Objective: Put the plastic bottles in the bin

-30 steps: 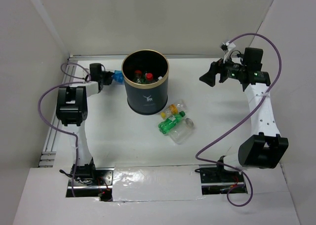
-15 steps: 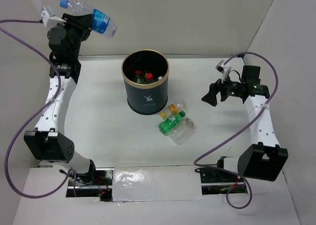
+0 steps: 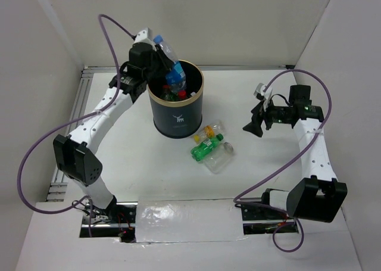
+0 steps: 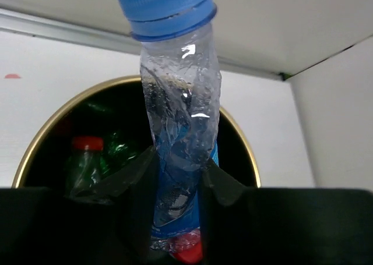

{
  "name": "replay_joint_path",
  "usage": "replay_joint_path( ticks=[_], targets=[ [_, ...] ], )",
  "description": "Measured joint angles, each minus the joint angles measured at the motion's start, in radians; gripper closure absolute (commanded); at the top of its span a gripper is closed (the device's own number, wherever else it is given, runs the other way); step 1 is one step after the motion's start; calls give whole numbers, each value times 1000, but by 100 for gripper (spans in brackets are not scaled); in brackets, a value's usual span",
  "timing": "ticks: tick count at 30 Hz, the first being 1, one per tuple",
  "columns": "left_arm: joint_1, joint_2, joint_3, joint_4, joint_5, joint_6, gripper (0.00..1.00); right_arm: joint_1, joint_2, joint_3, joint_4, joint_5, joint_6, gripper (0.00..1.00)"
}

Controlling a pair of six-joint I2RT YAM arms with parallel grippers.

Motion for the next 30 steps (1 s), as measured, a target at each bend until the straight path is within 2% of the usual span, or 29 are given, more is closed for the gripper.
replay_joint_path(
  ticks=[1,2,7,8,12,14,20,24,30],
  targets=[
    [-11,9,0,-19,-16,13,52,5,-1,-8,-4,-1,-29,4],
    [-21,13,0,-32,-29,24,40,13,-2,-18,-10,-1,-59,3],
    [-60,15,50,-78,-112,95,15,59,-16,-66,-29,-17,-202,0],
    [-73,14,75,-77,-118,104,4,68,-19,-71,-34,-20,-223,0],
    [-126,-37,88,-71,-154,153,3,142,-9,-77,-32,-26,-288,0],
    [-155,-97,49,-55,-175,172,3,192,9,-72,-29,-23,-309,0],
    [-219,-452,-246,-40,-239,173,0,414,50,-81,9,74,-446,0],
    [-274,-732,-466,-101,-282,139,0,557,60,-142,25,175,-585,2],
    [-405,-1003,-777,-267,-293,29,0,613,101,-228,28,302,-720,6]
  ],
)
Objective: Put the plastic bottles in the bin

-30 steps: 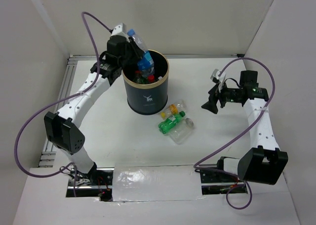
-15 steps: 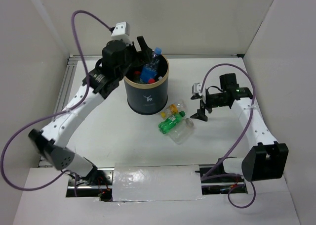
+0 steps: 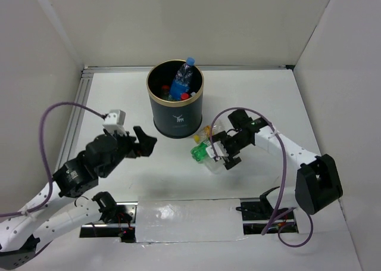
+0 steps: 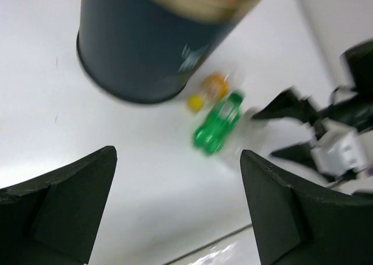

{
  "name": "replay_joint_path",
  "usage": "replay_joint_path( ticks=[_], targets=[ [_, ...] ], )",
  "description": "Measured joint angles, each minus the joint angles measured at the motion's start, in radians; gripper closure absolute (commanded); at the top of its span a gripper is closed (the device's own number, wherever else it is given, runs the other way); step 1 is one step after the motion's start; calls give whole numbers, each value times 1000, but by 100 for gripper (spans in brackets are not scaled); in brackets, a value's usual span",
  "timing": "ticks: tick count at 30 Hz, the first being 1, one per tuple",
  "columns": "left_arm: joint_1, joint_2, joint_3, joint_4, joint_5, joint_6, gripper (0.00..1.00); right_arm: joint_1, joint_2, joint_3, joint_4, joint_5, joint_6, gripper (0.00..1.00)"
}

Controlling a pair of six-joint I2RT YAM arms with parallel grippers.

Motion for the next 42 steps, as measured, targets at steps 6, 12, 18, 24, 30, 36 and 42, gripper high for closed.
replay_joint_path(
  ticks=[6,12,18,24,30,36,42],
  targets=[
    [-30,-86,-216,-119,66,-76,0,49,2,-167,98,85,-28,9],
    [-68,-11,-226,-85,105,-46,0,65,19,-223,219,132,-15,47],
    [-198,93,-267,63,110,9,0,27,-90,-196,81,139,16,65],
    [-315,248,-360,285,94,68,0,-16,-201,272,-44,51,260,70],
    [-386,437,-390,447,57,110,0,-12,-65,679,170,-60,679,66],
    [-446,570,-354,527,-20,169,0,81,232,879,431,-104,1017,54],
    [-457,683,-219,560,-122,230,0,150,510,953,475,-82,1201,0]
  ],
)
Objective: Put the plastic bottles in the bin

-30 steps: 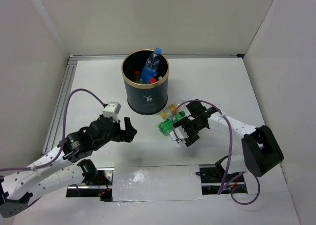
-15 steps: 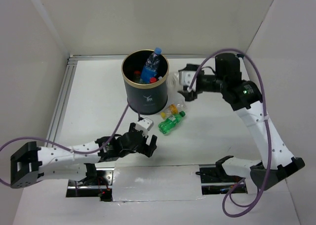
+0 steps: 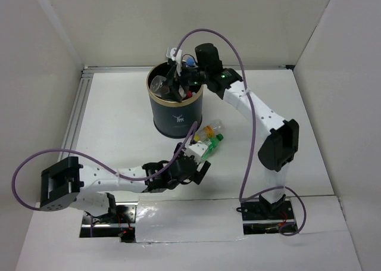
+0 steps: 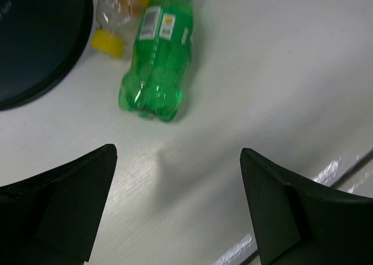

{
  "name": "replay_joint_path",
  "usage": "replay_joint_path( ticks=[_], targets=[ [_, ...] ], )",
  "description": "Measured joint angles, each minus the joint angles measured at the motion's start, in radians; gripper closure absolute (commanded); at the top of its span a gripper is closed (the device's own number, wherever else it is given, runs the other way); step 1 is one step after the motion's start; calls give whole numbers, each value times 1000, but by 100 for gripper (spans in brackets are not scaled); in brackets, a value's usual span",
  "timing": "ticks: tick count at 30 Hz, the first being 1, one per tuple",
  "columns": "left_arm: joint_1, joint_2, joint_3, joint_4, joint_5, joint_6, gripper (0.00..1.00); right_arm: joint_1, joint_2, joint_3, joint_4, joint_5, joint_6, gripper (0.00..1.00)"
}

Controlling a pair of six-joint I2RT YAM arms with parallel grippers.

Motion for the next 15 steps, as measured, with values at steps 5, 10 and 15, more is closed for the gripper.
replay_joint_path(
  ticks=[5,10,15],
  targets=[
    [0,135,141,21,-67,50,0,-60,30,16,-11,8,113,0],
    [24,307,277,-11,-76,71,0,-270,-99,-3,-42,-28,150,0],
    [79,469,402,-67,-76,69,0,-549,-337,-158,-79,-105,130,0]
  ],
)
